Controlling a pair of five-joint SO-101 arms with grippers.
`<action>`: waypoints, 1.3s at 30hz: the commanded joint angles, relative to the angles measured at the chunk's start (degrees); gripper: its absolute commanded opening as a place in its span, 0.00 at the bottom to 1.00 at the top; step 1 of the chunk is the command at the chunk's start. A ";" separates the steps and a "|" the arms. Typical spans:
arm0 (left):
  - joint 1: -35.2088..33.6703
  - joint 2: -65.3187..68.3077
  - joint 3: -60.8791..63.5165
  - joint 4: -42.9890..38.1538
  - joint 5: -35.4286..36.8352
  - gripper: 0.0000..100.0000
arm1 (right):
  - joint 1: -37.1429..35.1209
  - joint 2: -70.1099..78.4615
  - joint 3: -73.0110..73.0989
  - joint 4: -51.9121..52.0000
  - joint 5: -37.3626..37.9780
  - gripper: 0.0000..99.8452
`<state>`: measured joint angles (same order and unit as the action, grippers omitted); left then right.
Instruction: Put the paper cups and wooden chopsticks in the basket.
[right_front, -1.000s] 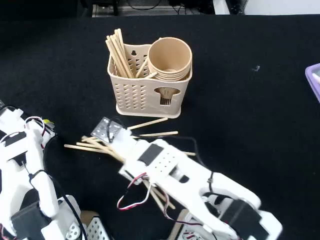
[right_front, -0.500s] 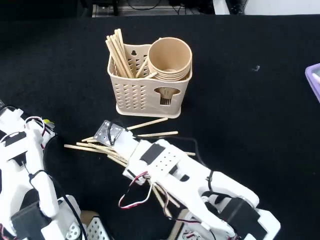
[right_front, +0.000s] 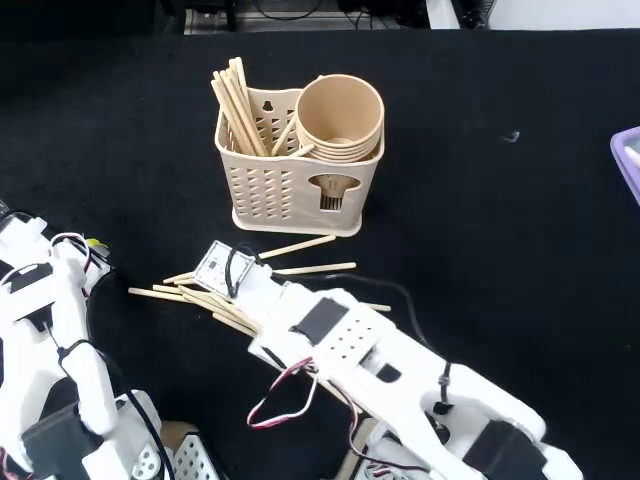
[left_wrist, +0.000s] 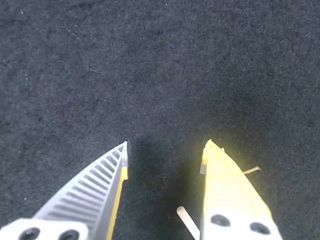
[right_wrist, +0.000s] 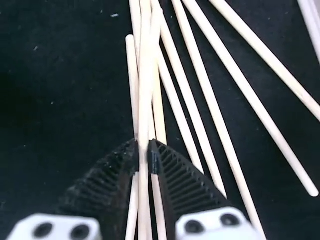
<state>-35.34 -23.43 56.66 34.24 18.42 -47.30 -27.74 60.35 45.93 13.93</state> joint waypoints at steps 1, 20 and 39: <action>-0.31 -2.02 -0.48 -0.97 0.26 0.24 | -1.05 -2.68 -0.13 -0.97 0.44 0.01; -0.22 -2.02 -0.48 -1.05 0.26 0.24 | -3.52 -2.68 2.15 -5.71 -4.84 0.14; -0.13 -2.02 -0.57 -1.05 0.26 0.24 | -8.18 11.30 -4.26 -6.15 -4.84 0.18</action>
<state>-35.34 -23.43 56.66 34.24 18.42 -54.86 -19.03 60.18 40.66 9.54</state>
